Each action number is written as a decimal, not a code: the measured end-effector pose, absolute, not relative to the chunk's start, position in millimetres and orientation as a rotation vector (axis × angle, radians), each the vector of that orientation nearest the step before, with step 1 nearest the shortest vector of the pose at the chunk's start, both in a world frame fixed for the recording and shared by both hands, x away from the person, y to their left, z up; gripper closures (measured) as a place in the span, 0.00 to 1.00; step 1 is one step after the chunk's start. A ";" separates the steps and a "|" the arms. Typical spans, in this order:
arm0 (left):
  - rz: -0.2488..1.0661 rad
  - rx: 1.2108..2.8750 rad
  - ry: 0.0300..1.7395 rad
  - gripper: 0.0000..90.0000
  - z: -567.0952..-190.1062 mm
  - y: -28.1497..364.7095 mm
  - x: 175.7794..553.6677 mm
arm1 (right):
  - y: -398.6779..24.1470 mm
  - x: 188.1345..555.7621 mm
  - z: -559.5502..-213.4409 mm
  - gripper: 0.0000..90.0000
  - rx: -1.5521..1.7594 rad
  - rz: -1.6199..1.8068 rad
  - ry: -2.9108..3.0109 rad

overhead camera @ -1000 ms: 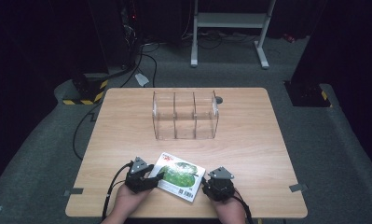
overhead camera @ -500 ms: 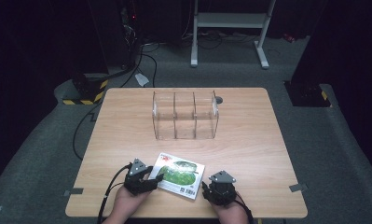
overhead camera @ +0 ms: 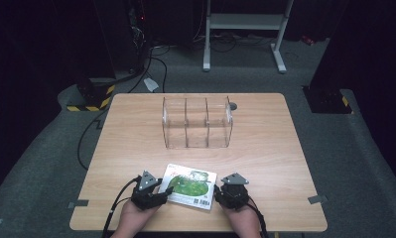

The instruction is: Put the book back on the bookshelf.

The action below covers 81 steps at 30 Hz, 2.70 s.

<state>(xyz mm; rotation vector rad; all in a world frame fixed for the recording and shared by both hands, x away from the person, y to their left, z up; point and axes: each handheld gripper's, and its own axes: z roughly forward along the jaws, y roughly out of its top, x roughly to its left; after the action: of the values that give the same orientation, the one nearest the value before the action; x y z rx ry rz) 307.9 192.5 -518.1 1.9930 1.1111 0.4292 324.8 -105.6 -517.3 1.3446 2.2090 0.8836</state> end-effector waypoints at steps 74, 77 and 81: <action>0.315 1.875 1.240 0.41 -524.3 194.7 326.6 | -80.4 296.6 -521.5 0.28 1.171 1.029 2.403; 0.325 1.879 1.244 0.42 -524.2 194.0 325.4 | -80.6 297.0 -521.9 0.27 1.165 1.034 2.400; 0.335 1.860 1.247 0.43 -523.4 193.8 324.6 | -80.2 297.0 -521.8 0.27 1.164 1.031 2.405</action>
<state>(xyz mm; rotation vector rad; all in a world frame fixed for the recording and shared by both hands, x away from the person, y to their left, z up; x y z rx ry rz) 324.6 193.8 -523.4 1.8599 1.2468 0.3347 297.0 -80.2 -521.8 1.1639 2.4053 1.0312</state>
